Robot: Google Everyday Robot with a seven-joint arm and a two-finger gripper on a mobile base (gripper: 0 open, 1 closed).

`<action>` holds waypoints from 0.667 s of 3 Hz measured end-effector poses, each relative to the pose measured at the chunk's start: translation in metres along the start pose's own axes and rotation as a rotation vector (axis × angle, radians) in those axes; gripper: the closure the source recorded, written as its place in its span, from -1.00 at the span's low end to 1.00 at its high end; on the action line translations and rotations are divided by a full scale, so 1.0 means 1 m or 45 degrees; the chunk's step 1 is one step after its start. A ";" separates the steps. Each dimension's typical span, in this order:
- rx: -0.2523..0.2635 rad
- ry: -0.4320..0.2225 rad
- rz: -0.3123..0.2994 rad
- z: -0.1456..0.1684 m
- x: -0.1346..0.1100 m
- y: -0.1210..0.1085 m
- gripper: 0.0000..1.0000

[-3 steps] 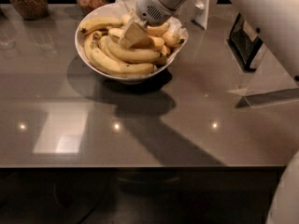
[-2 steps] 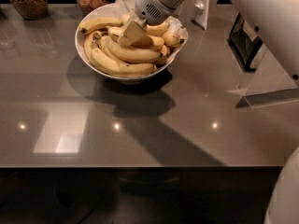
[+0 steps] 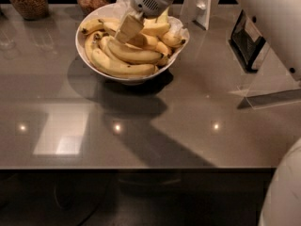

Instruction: Pick banana from white bowl

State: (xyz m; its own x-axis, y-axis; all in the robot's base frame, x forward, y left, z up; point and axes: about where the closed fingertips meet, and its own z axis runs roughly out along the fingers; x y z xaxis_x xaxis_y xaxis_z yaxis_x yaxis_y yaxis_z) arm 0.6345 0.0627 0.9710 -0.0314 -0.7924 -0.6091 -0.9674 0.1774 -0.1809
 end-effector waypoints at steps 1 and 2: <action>-0.018 0.072 -0.033 -0.014 -0.002 0.010 1.00; -0.041 0.156 -0.053 -0.031 0.002 0.024 1.00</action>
Offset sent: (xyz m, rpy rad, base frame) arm -0.0543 -0.0332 0.0317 -0.2116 0.0428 0.0387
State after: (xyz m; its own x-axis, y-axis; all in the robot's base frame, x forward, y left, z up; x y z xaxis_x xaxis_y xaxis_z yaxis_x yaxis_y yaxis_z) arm 0.6035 0.0475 0.9891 -0.0194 -0.8643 -0.5026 -0.9759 0.1256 -0.1783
